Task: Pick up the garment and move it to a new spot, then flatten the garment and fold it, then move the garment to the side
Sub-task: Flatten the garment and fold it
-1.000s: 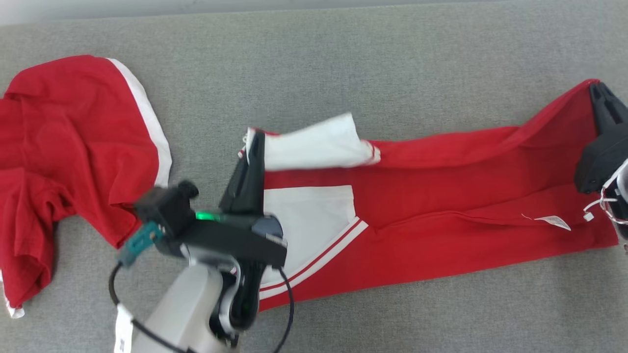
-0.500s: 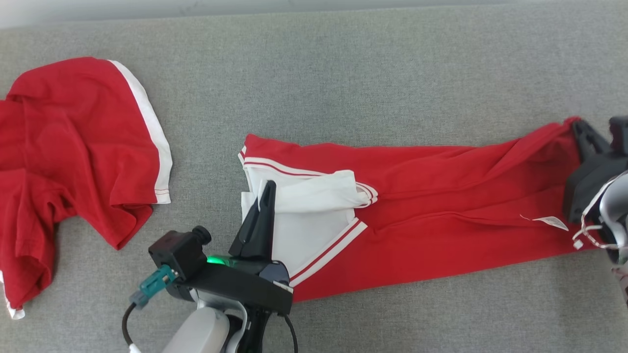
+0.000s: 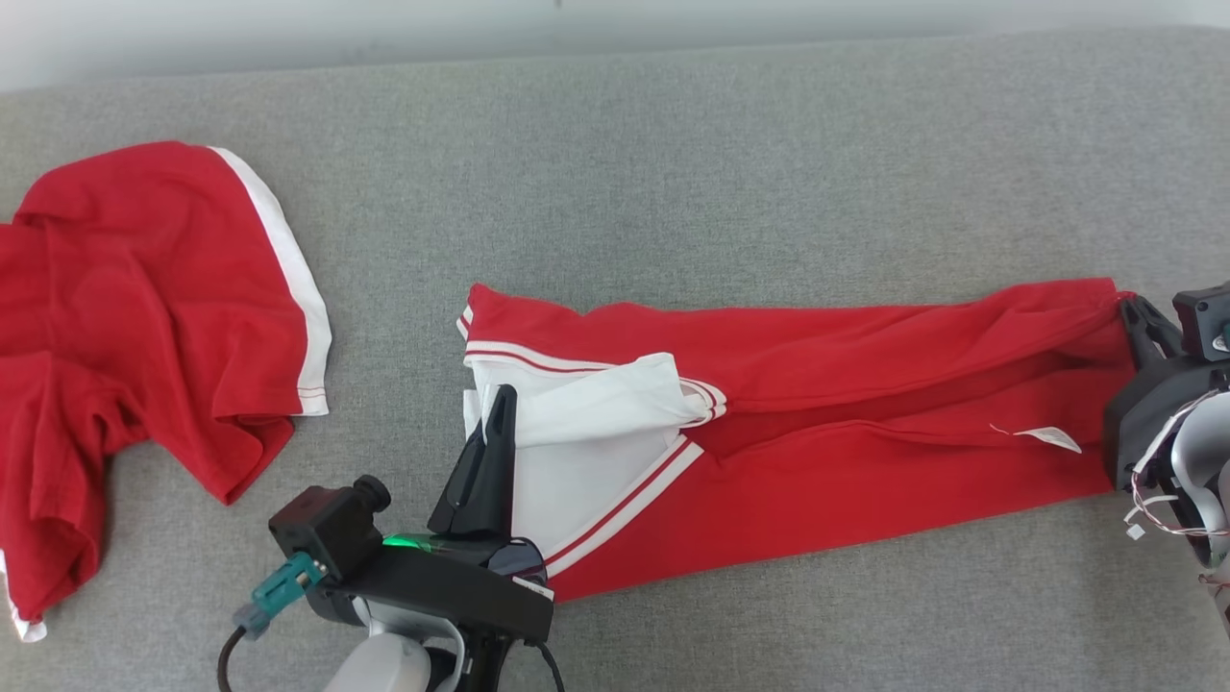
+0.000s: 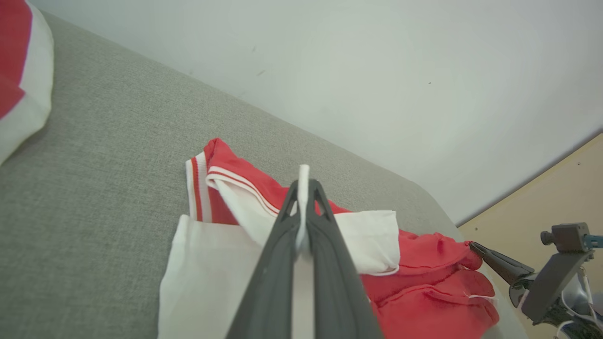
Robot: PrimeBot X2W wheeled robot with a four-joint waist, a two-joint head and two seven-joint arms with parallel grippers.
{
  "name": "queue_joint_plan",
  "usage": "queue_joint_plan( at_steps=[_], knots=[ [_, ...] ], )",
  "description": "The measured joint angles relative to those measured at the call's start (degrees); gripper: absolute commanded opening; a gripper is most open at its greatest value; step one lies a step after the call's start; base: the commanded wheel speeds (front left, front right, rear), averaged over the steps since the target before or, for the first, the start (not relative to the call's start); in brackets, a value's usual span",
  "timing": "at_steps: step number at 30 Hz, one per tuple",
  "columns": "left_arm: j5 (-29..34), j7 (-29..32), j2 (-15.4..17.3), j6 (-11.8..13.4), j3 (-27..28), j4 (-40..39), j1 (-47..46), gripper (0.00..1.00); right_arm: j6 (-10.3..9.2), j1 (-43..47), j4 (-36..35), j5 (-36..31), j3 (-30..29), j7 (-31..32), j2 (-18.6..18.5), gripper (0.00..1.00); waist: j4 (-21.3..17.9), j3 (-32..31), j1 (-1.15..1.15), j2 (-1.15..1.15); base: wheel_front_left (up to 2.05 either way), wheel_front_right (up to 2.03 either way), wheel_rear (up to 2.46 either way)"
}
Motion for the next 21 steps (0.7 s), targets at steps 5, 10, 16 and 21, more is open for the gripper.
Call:
queue_joint_plan(
  at_steps=[5, 10, 16, 21],
  knots=[
    [-0.4, 0.0, -0.1, 0.0, -0.3, -0.9, 1.3, 0.00, -0.47, 0.3, 0.5, 0.0, -0.2, -0.5, -0.2, 0.71, -0.1, -0.9, 0.00, 0.00, 0.00, 0.00, 0.00],
    [-1.7, 0.0, -0.2, 0.0, -1.5, -1.2, 2.7, 0.00, -1.19, 1.2, 1.1, -0.3, -0.4, -1.2, -0.5, 1.00, 0.4, -1.9, 0.01, 0.00, 0.00, 0.00, 0.00],
    [-2.0, 0.4, -0.2, 0.0, -2.0, -0.3, 3.6, 0.00, -2.01, 2.3, 0.9, -0.3, -0.7, -1.6, -0.5, 1.00, 0.9, -3.1, 0.01, 0.00, 0.00, 0.00, 0.00],
    [-2.5, 0.6, -0.2, 0.0, -2.4, 0.0, 5.7, 0.00, -2.58, 3.1, -1.1, -0.3, -1.2, -2.3, -0.4, 1.00, 1.0, -3.9, 0.00, 0.00, 0.00, 0.00, 0.00]
  ],
)
